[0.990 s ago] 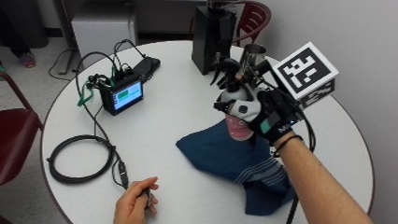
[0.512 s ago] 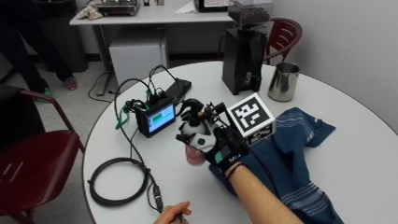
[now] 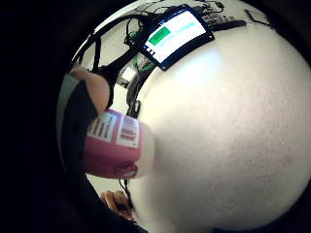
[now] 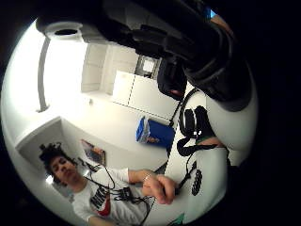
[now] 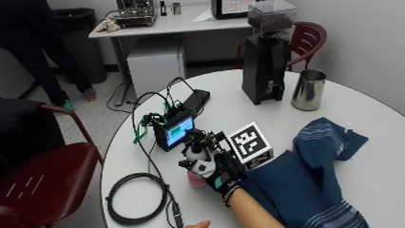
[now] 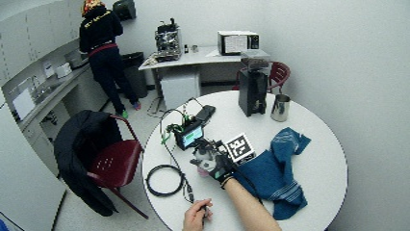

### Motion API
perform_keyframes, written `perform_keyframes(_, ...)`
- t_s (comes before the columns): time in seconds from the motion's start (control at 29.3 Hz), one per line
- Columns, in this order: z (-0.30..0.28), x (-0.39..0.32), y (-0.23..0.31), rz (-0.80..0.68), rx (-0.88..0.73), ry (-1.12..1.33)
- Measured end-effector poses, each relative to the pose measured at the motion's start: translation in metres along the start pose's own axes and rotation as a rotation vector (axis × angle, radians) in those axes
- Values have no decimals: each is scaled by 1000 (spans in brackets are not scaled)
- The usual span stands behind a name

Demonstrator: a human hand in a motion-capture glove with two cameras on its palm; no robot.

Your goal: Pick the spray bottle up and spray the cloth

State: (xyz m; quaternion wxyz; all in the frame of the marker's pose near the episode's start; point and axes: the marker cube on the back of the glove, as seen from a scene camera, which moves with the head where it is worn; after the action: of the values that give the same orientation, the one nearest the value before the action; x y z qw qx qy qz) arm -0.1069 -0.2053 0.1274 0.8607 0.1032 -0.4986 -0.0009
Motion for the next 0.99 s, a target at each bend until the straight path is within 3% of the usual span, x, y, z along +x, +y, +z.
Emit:
perform_keyframes(0.48,-1,-12,-7,-90,-16,57)
perform_keyframes(0.79,-51,-88,13,-167,14,44)
perform_keyframes(0.89,-84,-107,39,-227,17,172)
perform_keyframes(0.99,-121,-104,74,-300,39,502)
